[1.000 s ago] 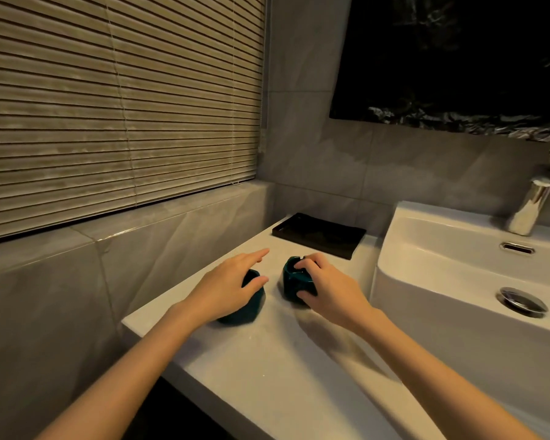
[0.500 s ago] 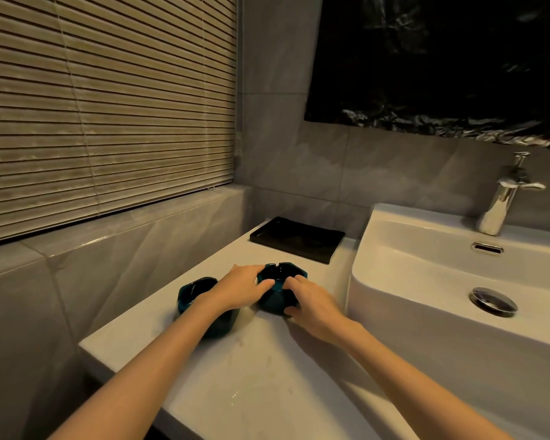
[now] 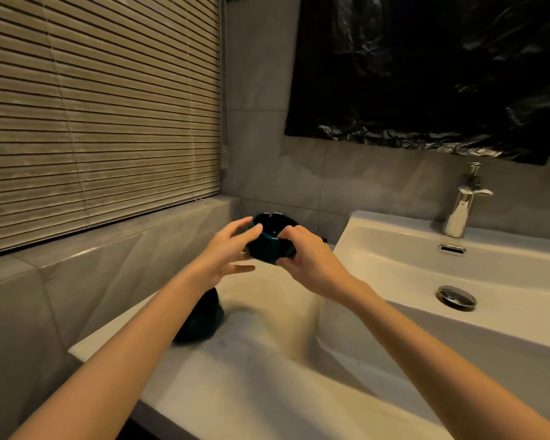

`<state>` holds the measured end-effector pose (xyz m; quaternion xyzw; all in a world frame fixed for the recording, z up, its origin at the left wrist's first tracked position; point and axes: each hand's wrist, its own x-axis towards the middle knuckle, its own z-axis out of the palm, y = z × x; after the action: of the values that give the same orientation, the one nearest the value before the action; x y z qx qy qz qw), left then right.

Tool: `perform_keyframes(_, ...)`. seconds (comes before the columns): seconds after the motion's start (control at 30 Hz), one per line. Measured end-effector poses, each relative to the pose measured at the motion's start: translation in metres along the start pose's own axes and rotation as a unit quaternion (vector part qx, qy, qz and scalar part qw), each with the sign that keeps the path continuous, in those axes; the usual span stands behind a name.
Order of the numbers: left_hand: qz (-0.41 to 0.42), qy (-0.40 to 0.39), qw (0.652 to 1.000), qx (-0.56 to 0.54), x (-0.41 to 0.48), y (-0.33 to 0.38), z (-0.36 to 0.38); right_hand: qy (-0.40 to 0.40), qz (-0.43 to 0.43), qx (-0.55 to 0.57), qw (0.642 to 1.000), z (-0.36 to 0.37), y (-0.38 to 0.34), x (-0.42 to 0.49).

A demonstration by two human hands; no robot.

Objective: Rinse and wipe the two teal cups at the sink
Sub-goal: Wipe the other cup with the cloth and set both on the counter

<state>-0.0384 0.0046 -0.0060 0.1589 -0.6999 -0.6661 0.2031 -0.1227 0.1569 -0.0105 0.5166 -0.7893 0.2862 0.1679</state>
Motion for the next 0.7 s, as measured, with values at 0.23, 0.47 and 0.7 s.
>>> perform_keyframes(0.23,-0.105,-0.089,0.967,-0.215,-0.007,0.044,0.044,0.01,-0.018,-0.071,0.997,-0.075,0.006,-0.018)
perform_keyframes(0.47,-0.113,-0.097,0.969,-0.199,-0.006,0.058,0.121,0.022,0.015,-0.089,0.996,-0.124,0.045,-0.06)
perform_keyframes(0.7,-0.013,-0.157,0.982,-0.109,0.007,0.047,0.191,0.145,0.192,0.122,0.963,-0.168,0.098,-0.094)
